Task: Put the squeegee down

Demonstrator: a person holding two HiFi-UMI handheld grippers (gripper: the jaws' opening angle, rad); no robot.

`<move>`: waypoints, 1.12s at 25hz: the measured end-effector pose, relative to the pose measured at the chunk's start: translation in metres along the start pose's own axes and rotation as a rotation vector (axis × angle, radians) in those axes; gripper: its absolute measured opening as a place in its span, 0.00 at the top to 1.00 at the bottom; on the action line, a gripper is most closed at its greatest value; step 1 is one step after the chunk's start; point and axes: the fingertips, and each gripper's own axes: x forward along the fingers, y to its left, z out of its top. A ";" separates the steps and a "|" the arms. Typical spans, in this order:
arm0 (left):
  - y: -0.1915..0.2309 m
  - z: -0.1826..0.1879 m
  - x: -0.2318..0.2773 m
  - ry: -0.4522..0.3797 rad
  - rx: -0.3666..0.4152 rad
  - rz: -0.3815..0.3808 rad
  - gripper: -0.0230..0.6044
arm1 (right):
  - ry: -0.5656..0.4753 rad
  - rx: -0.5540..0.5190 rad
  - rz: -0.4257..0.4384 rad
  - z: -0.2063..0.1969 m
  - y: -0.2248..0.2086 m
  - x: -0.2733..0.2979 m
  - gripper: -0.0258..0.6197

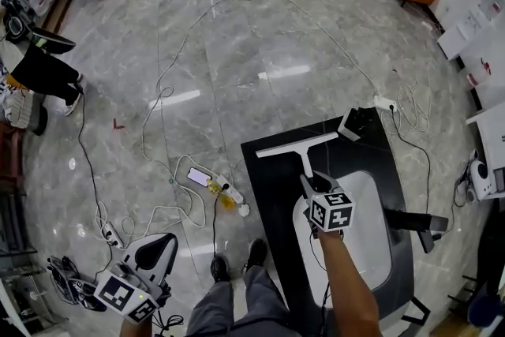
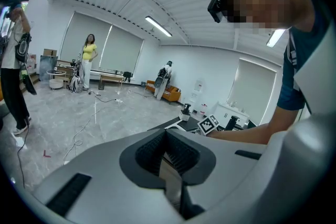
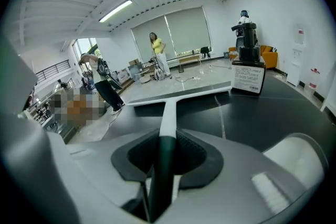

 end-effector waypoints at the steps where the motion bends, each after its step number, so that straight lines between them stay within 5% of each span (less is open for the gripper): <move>1: 0.001 0.002 -0.003 -0.002 0.001 0.001 0.95 | 0.006 -0.008 -0.004 0.000 0.002 0.000 0.80; 13: 0.001 0.021 -0.037 -0.059 0.018 0.014 0.95 | 0.048 -0.064 -0.058 0.013 0.003 -0.024 0.76; 22: -0.006 0.059 -0.093 -0.142 0.056 0.048 0.95 | -0.144 -0.099 -0.025 0.103 0.052 -0.120 0.76; 28: -0.014 0.088 -0.136 -0.207 0.087 0.053 0.95 | -0.303 -0.157 0.070 0.166 0.130 -0.212 0.91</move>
